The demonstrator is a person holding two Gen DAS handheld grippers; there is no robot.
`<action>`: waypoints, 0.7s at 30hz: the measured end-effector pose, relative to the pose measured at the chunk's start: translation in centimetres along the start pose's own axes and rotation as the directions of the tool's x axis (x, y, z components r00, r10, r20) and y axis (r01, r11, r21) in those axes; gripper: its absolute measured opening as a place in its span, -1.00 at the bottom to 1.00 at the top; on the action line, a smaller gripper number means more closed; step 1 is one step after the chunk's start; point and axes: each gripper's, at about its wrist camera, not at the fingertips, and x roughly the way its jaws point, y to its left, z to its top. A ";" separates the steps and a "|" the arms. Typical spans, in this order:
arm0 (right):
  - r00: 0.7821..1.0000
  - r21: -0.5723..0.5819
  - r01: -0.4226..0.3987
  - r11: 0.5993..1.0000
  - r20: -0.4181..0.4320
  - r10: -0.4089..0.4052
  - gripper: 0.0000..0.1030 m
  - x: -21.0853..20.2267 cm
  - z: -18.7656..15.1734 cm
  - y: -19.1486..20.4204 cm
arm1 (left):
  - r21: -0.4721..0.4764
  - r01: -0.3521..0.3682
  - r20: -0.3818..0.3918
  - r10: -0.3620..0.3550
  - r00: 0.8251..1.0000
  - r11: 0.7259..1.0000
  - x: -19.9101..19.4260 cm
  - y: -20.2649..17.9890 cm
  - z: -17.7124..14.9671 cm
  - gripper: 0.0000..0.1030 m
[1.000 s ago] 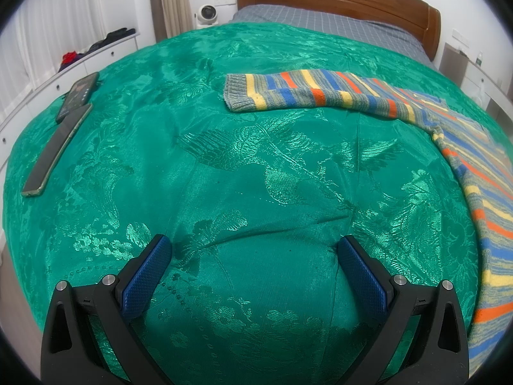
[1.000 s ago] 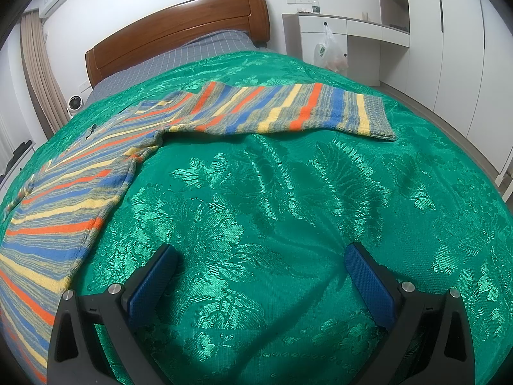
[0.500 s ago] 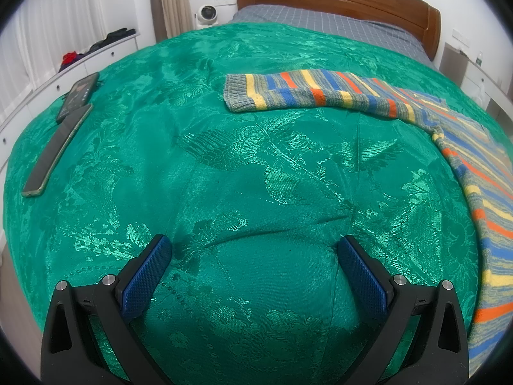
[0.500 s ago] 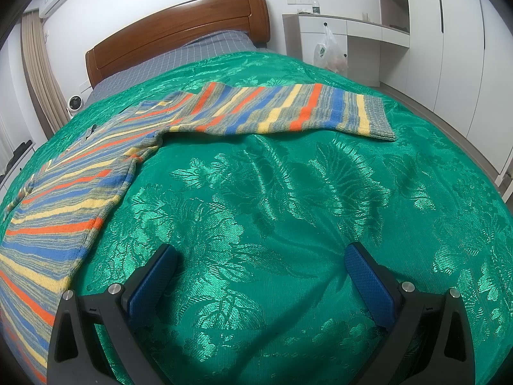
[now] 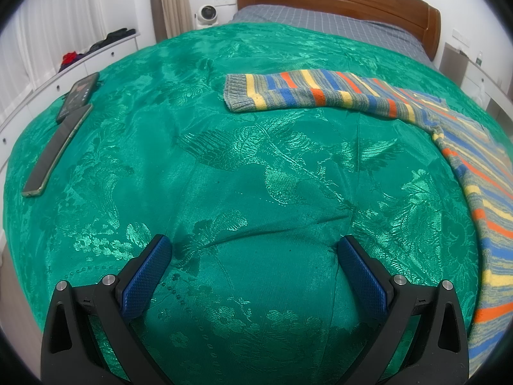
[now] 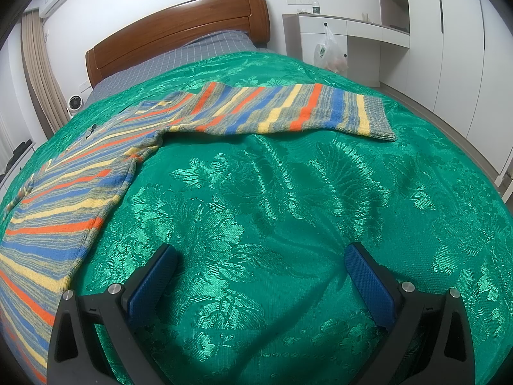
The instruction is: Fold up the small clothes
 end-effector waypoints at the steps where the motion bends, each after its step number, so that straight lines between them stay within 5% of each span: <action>1: 1.000 0.000 0.000 1.000 0.000 0.000 1.00 0.0 0.0 0.0 | 0.000 0.000 0.000 0.000 1.000 1.000 0.0 0.0 0.0 0.99; 11: 1.000 -0.023 0.026 0.999 -0.009 -0.026 1.00 0.0 0.1 0.1 | 0.000 0.001 0.000 -0.001 1.000 1.000 0.0 0.0 0.0 0.99; 15: 0.994 -0.045 0.024 0.999 -0.102 -0.029 0.99 0.0 1.1 0.1 | 0.002 0.002 -0.001 -0.002 1.000 1.000 0.0 0.0 0.0 0.99; 17: 0.988 -0.006 -0.042 0.999 -0.150 0.040 0.98 -0.4 2.6 -1.1 | 0.004 0.002 -0.001 -0.002 1.000 1.000 0.0 -0.1 0.0 0.99; 21: 0.990 0.242 -0.126 0.962 -0.028 0.136 0.98 -3.1 6.9 -8.3 | 0.006 -0.003 0.000 0.003 1.000 1.000 0.1 -0.2 0.1 0.99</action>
